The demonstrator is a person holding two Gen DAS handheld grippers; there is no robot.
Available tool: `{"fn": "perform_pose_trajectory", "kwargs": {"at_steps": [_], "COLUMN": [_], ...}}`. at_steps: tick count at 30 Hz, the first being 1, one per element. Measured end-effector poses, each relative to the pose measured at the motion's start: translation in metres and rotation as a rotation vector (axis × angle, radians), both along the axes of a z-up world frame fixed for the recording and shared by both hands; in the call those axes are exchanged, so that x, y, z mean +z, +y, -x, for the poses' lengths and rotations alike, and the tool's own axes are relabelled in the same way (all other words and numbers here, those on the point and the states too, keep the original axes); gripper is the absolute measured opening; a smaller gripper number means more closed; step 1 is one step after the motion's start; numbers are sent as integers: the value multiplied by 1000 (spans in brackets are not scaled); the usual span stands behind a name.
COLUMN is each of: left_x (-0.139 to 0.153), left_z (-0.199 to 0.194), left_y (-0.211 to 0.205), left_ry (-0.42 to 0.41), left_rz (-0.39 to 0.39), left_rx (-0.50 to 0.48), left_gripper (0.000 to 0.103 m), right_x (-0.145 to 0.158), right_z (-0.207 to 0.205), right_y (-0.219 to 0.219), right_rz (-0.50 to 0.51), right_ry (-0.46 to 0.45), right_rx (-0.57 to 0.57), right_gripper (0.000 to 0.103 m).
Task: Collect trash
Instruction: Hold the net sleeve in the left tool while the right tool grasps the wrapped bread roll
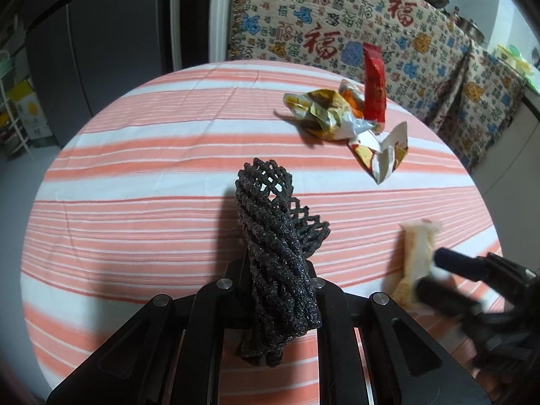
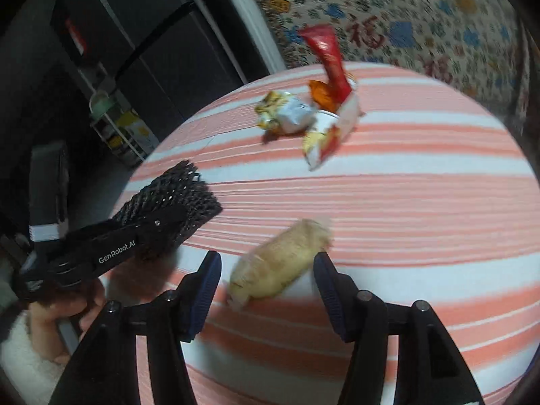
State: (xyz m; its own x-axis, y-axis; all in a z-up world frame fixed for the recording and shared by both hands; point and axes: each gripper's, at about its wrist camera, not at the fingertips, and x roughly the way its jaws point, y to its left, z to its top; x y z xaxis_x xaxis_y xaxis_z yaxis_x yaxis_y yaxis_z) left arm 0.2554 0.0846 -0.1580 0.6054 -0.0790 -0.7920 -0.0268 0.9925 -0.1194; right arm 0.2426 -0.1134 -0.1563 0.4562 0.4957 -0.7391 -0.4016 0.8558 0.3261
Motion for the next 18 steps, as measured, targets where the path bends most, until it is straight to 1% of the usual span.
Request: {"fn": "perform_pose_trajectory", "kwargs": {"at_steps": [1,2,3,4,5,8,10,12,13,14,15,16,18], "left_x": [0,1,1,3,5,10,12,16,19,21,22,22,18], "left_z": [1,3,5,7,11,17,21,25,26,27,27,25,19], "left_y": [-2,-3,-3,-4,-4,-5,-4,-2,1,4,7,10,18], "left_ry": [1,-1,-5,-7,-12,-29,-35,-37,-41,-44,-41,-34,-4], "left_rz": [-5,-12,-16,-20,-26,-73,-92,-83,-72,-59,-44,-27,22], "left_rx": [-8,-19,-29,-42,-63,-106,-128,-150,-159,-159,-155,-150,-128], "left_gripper": [21,30,35,48,59,73,80,80,80,81,82,82,82], "right_x": [-2,-7,-12,-13,-12,-1,1,6,10,14,18,21,21], "right_z": [2,2,2,5,7,10,7,9,11,11,12,12,9], "right_y": [6,13,14,11,4,-29,-46,-62,-65,-65,-64,-62,-51], "right_rz": [30,73,117,128,161,262,296,301,287,268,235,210,189], "right_ry": [-6,5,23,22,7,-49,-47,-46,-55,-66,-87,-101,-119], "right_rx": [11,38,62,74,82,38,21,5,13,26,43,54,85], "right_gripper": [59,52,43,43,43,43,46,46,47,52,60,62,62]}}
